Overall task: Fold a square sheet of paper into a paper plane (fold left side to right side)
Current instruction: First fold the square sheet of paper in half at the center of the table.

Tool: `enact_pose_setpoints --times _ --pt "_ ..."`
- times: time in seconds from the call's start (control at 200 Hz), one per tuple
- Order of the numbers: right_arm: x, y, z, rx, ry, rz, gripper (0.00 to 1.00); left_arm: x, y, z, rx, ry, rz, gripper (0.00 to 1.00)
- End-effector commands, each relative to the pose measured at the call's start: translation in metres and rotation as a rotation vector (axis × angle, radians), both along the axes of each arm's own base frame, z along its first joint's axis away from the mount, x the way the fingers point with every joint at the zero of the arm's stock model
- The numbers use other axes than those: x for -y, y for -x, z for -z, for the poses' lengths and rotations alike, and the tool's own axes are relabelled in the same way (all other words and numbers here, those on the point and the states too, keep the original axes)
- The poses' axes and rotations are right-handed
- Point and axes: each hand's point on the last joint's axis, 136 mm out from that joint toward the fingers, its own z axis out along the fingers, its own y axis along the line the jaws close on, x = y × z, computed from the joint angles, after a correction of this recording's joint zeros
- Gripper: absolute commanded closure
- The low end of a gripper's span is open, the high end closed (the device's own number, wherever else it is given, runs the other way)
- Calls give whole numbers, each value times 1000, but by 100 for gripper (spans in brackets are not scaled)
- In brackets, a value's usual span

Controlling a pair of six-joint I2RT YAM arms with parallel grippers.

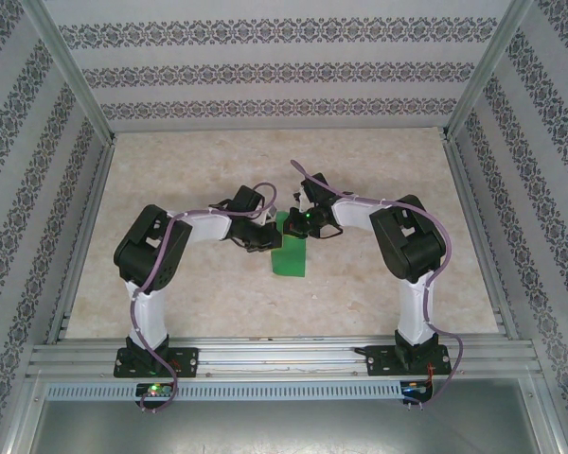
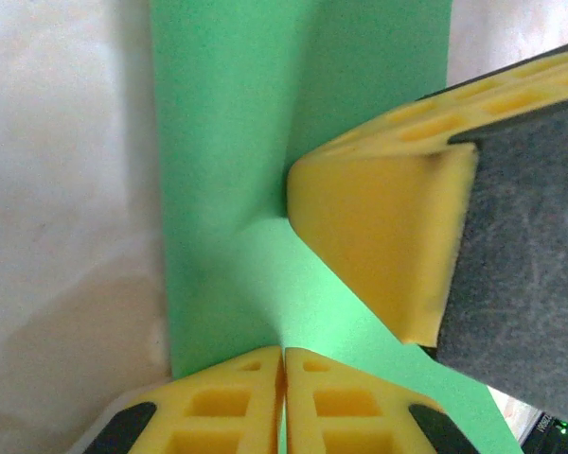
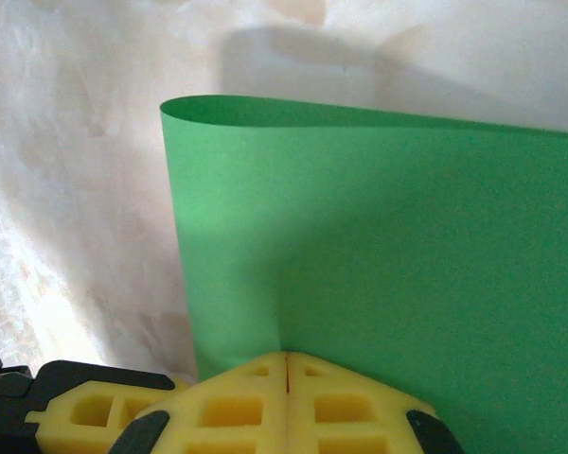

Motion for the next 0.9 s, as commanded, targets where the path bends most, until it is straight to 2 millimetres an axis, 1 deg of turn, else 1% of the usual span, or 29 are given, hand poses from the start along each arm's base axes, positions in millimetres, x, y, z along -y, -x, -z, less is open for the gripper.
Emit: enact_pose_setpoints --times 0.0,0.445,0.685,0.894 --pt "25 19 40 -93 157 7 100 -21 63 42 -196 -125 40 90" --pt "28 17 45 -108 159 6 100 -41 118 47 -295 -143 56 90" --pt "28 17 45 -109 158 2 100 -47 141 45 -327 -157 74 90" --pt "28 17 46 -110 158 0 100 -50 156 42 -350 -164 89 90"
